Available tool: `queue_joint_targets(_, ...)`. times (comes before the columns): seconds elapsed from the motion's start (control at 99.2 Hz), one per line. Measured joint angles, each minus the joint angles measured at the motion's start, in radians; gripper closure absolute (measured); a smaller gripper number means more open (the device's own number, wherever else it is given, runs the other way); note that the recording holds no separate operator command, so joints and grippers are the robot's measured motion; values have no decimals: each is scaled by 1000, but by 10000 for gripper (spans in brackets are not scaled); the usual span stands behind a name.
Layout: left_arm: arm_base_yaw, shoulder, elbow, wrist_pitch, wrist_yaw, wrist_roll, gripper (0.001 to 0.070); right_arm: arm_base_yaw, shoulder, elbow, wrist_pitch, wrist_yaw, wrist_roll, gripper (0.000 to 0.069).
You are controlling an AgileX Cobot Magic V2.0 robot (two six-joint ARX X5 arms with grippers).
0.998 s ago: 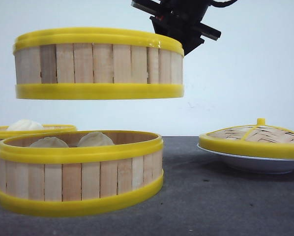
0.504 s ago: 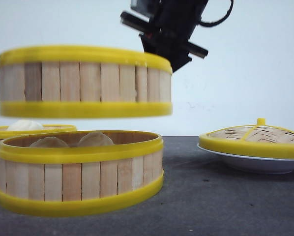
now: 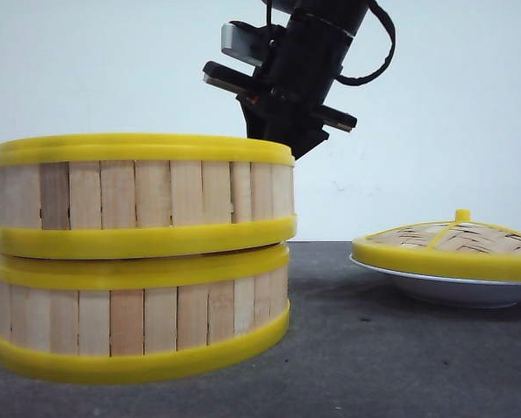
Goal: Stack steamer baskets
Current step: 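Lower the basket onto the nearest basket and open the right gripper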
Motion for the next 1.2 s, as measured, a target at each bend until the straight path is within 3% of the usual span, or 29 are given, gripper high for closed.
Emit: queue_joint_targets(1.2, 0, 0, 0, -1, 0, 0, 274, 0, 32, 0, 5, 6, -3, 662)
